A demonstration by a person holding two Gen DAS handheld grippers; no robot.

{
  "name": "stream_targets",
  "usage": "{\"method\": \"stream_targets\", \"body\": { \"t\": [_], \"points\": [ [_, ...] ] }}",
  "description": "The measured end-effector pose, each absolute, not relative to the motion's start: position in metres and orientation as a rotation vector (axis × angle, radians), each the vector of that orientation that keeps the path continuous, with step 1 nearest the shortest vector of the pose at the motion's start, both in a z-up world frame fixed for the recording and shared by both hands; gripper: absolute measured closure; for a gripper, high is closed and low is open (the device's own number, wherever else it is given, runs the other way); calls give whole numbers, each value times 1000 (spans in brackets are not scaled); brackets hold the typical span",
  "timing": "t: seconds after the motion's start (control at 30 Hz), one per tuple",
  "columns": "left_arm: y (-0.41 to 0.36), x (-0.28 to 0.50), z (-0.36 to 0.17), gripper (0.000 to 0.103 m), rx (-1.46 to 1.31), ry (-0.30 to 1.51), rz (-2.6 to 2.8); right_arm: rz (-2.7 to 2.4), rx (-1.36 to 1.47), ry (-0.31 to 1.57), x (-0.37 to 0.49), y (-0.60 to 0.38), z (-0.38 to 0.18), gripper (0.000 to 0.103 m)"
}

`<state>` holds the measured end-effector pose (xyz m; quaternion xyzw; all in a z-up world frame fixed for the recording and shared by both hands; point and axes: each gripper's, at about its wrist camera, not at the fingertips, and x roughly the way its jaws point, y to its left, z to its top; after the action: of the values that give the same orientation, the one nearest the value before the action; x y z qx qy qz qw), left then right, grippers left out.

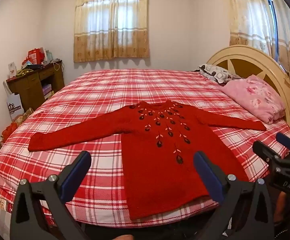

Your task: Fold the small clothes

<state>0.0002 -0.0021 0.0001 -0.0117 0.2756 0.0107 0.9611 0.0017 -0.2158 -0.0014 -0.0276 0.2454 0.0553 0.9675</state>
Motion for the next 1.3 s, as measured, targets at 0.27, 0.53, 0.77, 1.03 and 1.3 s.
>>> {"method": "stream_targets", "body": {
  "t": [0.27, 0.53, 0.77, 1.03, 1.3],
  "points": [
    [5, 2, -5, 0, -53, 554, 31, 119, -47, 512, 2, -220, -4, 1],
    [7, 1, -2, 0, -57, 554, 44, 117, -47, 522, 5, -219, -8, 1],
    [7, 2, -4, 0, -53, 555, 61, 121, -44, 523, 3, -219, -9, 1],
    [8, 3, -6, 0, -53, 558, 73, 124, -40, 530, 3, -220, -10, 1],
    [10, 3, -7, 0, -55, 562, 71, 127, -36, 539, 5, -221, -12, 1]
  ]
}}
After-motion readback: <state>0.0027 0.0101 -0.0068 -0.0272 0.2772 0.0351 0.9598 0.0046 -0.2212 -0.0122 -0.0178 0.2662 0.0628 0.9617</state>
